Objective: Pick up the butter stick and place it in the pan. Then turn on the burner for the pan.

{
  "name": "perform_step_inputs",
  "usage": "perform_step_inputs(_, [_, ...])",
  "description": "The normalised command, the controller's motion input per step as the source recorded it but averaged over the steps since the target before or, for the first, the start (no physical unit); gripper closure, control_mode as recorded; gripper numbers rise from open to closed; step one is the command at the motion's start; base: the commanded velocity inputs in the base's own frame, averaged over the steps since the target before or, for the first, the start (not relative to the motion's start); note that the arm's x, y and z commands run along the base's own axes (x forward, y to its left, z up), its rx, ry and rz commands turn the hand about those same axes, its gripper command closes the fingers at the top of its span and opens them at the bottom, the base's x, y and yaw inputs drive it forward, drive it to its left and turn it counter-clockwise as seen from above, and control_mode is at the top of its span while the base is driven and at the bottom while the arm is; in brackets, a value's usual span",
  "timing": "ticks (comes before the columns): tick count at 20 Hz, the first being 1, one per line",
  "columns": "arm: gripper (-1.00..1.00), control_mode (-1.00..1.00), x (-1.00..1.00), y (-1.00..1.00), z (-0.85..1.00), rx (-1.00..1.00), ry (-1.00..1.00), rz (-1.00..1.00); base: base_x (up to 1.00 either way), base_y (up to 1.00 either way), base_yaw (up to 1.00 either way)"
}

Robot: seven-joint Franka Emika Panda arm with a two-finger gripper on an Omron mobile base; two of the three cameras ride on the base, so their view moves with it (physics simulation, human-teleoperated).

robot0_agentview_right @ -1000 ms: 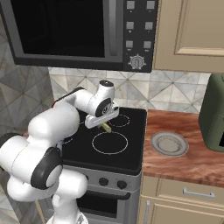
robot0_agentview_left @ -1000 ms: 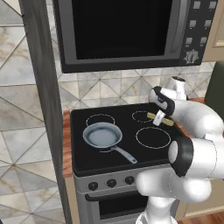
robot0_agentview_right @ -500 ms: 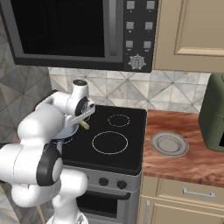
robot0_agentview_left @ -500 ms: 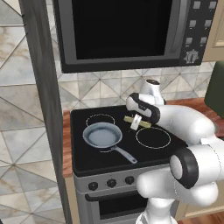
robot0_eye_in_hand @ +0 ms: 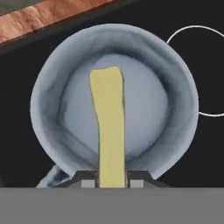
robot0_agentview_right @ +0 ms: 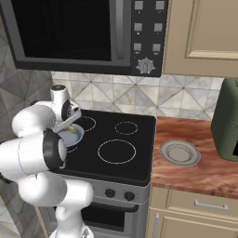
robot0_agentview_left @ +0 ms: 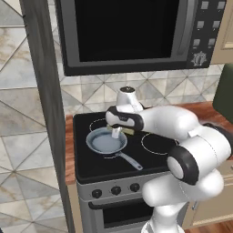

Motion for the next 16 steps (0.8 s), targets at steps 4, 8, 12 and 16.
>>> perform_step_inputs(4, [1.0, -1.0, 0.38, 0.49, -0.18, -0.08, 0.0, 0.0, 0.0, 0.0, 0.0])
perform_step_inputs(8, [1.0, -1.0, 0.15, 0.18, -0.27, -0.01, 0.0, 0.0, 0.0, 0.0, 0.0])
perform_step_inputs(12, [1.0, -1.0, 0.09, 0.16, -0.33, 0.0, 0.0, 0.0, 0.0, 0.0, 0.0])
perform_step_inputs(16, [1.0, -1.0, 0.05, 0.1, -0.33, 0.0, 0.0, 0.0, 0.0, 0.0, 0.0])
